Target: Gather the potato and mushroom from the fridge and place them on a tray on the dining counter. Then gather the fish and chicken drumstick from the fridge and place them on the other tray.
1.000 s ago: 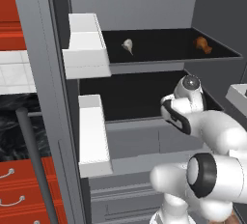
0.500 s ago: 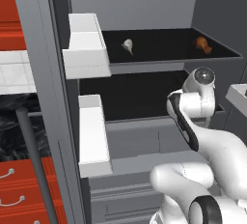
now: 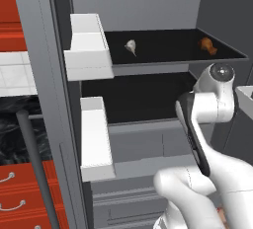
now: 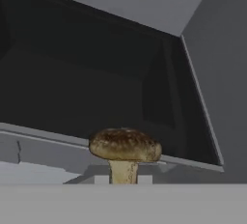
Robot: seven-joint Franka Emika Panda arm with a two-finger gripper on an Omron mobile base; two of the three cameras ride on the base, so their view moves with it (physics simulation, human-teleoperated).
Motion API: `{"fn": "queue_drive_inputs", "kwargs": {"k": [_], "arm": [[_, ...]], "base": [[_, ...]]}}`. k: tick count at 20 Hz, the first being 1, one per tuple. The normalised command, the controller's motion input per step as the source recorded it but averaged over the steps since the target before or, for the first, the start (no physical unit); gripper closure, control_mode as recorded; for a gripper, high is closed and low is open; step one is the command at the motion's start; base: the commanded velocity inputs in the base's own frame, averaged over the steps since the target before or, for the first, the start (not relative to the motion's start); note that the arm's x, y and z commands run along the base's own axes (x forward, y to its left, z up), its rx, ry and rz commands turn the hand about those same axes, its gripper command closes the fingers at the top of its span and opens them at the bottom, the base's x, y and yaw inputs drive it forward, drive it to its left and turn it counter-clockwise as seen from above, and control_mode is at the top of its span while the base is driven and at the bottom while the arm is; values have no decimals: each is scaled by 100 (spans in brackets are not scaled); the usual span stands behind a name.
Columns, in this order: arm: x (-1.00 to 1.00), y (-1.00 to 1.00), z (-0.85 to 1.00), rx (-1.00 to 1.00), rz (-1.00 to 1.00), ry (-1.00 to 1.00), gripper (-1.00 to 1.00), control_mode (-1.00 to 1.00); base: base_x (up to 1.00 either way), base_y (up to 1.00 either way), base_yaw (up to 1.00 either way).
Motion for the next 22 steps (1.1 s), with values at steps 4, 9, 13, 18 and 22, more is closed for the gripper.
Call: {"fn": "queue_drive_inputs", "kwargs": {"k": [4, 9, 13, 18, 22], "arm": [[-59, 19, 80, 0, 0, 22, 100, -100], [-66, 19, 75, 1, 0, 24, 100, -100], [-77, 18, 52, 3, 0, 19, 100, -100], [-95, 11, 38, 2, 0, 10, 100, -100], [-100, 4, 34, 0, 0, 1, 100, -100]], "base": [[0, 0, 0], [0, 0, 0], [0, 0, 0], [0, 0, 0], [0, 0, 0]]}}
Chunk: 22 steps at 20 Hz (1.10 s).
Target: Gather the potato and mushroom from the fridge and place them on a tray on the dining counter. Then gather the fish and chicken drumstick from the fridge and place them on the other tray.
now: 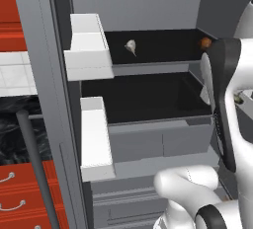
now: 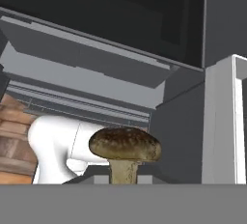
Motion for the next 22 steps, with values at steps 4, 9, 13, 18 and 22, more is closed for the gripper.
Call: {"fn": "queue_drive_inputs", "kwargs": {"k": [4, 9, 13, 18, 22], "arm": [[-76, 9, 29, 0, 0, 0, 100, -100], [-49, 9, 2, -2, 0, -2, 100, -100], [-12, 0, -6, 0, 0, 1, 100, -100], [-3, 0, -5, 0, 0, 0, 100, -100], [-8, 0, -10, 0, 0, 0, 100, -100]], "base": [[0, 0, 0], [0, 0, 0], [0, 0, 0], [0, 0, 0], [0, 0, 0]]}}
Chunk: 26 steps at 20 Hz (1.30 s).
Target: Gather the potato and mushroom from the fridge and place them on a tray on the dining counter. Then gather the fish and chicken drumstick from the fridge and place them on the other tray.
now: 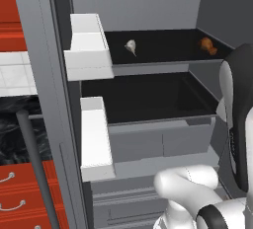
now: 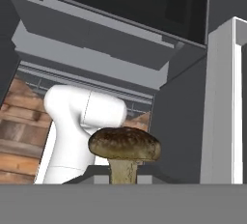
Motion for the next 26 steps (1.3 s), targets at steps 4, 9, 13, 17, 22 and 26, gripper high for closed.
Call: {"fn": "queue_drive_inputs", "kwargs": {"k": [4, 9, 13, 17, 22, 26], "arm": [[-8, 0, -9, 0, 0, 0, 100, 100], [0, 0, 0, 0, 0, 0, 100, 100], [0, 0, 0, 0, 0, 0, 100, 100], [0, 0, 0, 0, 0, 0, 100, 100], [0, 0, 0, 0, 0, 0, 100, 100], [0, 0, 0, 0, 0, 0, 100, 100]], "base": [[-8, 0, 0], [-64, 10, 0], [-97, 22, 0], [-100, 41, 2], [-100, 61, 13], [-100, 63, 18]]}}
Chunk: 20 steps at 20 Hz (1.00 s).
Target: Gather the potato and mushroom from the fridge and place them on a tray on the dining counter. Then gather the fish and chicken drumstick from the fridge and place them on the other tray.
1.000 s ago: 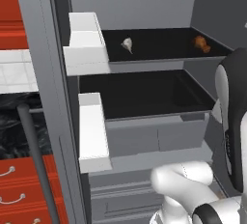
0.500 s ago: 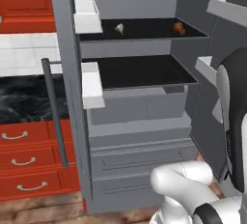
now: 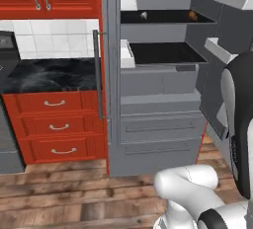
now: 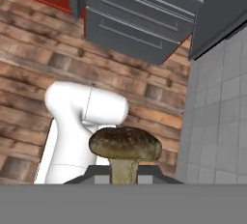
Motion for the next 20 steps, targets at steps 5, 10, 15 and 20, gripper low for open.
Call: {"fn": "queue_drive_inputs", "kwargs": {"k": [5, 10, 15, 20], "arm": [[0, 0, 0, 0, 0, 0, 100, 100], [0, 0, 0, 0, 0, 0, 100, 100], [0, 0, 0, 0, 0, 0, 100, 100], [0, 0, 0, 0, 0, 0, 100, 100]], "base": [[-94, 67, 20], [-33, 75, 31], [9, 83, 39], [22, 76, 38]]}}
